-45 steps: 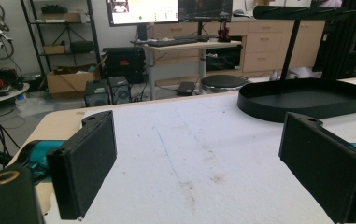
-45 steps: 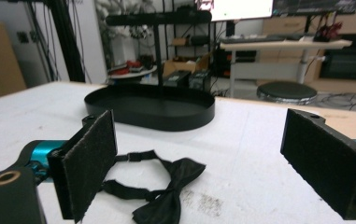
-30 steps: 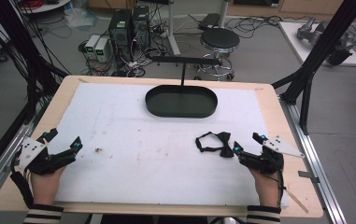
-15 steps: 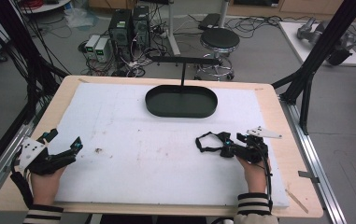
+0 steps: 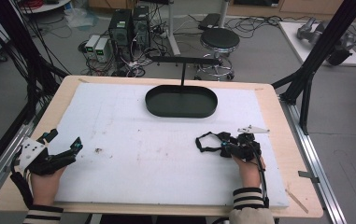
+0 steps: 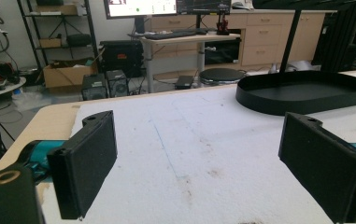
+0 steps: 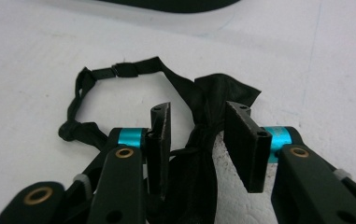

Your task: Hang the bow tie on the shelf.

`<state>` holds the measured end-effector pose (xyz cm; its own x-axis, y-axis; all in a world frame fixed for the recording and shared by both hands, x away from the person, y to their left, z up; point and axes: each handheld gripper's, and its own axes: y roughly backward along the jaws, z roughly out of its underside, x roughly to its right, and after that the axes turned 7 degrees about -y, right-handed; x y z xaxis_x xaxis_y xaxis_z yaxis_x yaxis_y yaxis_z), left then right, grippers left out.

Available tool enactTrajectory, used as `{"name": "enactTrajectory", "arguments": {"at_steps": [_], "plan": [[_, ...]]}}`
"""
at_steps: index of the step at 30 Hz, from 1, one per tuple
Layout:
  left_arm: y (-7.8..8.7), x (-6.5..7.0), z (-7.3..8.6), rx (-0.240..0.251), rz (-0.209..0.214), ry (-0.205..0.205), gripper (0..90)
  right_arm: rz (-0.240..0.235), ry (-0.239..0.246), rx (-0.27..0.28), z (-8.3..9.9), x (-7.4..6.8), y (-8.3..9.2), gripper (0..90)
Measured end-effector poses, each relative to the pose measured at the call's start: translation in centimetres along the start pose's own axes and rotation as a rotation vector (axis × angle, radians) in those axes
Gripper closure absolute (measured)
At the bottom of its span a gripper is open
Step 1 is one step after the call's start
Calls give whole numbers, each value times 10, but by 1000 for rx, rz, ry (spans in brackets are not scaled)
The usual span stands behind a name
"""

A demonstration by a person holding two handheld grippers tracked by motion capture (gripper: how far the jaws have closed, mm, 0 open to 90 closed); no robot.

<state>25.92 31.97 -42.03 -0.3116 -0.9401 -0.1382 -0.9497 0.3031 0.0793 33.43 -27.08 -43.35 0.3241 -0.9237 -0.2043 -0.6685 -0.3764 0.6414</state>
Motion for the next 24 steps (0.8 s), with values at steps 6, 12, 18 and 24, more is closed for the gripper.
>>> {"name": "enactTrajectory", "arguments": {"at_steps": [6,12,18,24], "plan": [[0,0,0,-2,-1,-1,119,17,-11,-17,0,0,-7,651],[1,0,0,-4,0,-1,119,48,-6,-18,1,-2,-10,696],[1,-1,0,-3,-1,-1,119,101,79,-13,2,-10,-11,760],[3,-2,1,-3,-6,3,119,160,163,20,1,-21,-10,778]]}}
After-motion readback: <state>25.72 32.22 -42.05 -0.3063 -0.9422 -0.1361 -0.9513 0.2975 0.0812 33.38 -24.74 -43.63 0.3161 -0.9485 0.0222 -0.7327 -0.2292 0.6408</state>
